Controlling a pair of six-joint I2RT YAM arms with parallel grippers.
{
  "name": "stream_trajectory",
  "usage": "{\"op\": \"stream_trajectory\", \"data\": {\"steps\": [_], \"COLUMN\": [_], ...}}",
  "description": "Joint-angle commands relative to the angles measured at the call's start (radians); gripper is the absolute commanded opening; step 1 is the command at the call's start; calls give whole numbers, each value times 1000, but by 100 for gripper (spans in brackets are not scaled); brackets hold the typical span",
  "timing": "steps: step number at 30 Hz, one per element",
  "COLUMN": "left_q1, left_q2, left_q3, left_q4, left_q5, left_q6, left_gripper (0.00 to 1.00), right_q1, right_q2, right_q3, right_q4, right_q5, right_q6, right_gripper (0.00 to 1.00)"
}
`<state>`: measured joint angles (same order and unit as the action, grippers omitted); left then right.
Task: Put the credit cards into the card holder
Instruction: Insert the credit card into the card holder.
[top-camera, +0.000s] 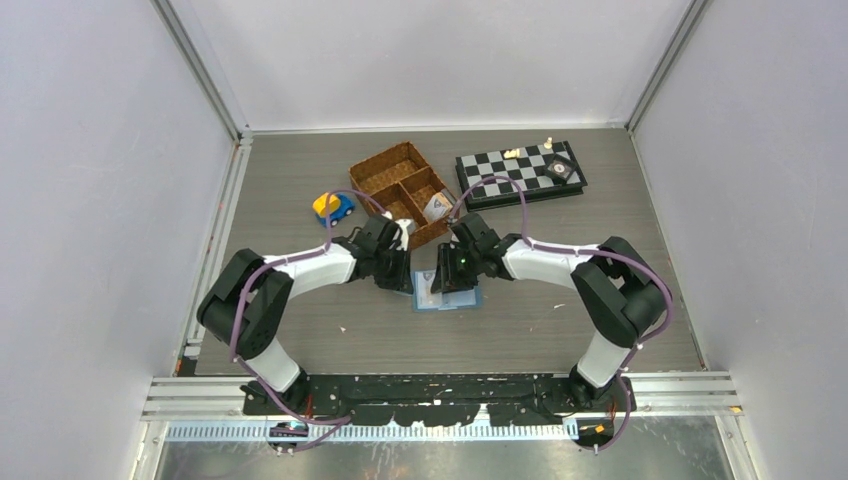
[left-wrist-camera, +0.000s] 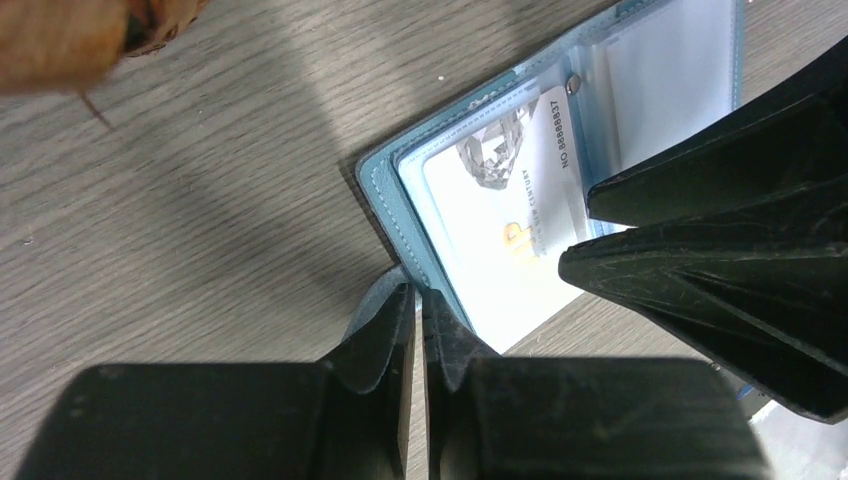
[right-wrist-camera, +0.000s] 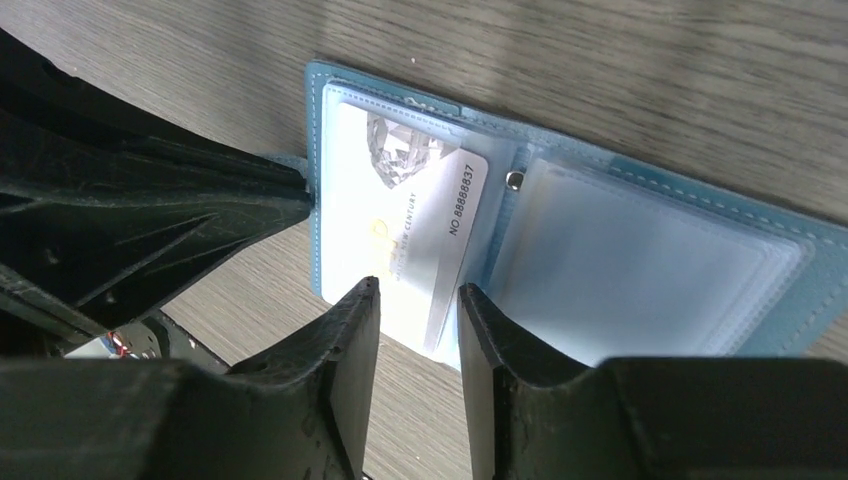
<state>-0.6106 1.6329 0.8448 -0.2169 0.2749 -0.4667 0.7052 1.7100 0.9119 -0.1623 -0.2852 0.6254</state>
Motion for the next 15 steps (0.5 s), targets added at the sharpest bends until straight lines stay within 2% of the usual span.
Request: {"op": "stream_trajectory", "data": {"steps": [1,5,11,15], "left_q1": [-7,-7,-5,27], "left_q2": [-76,-118,-193,-196], "left_q3": [6,52,129,195], "left_q4": [-20,-84,-188,-231], "left_q5": [-11,-22,-97,-135], "left_q6": [3,16,46,62], "left_gripper": [14,33,53,63], "right_q1": [10,9,-16,-65], "right_q2": [-100,-157,-147,-103], "right_q3": [60,122,302,422], "right_q4": [-71,-196,-400,-457], "right_q5": [68,146,281,282], "right_q6": [-55,-118,-213,-252], "right_gripper": [43,56,69,70]}}
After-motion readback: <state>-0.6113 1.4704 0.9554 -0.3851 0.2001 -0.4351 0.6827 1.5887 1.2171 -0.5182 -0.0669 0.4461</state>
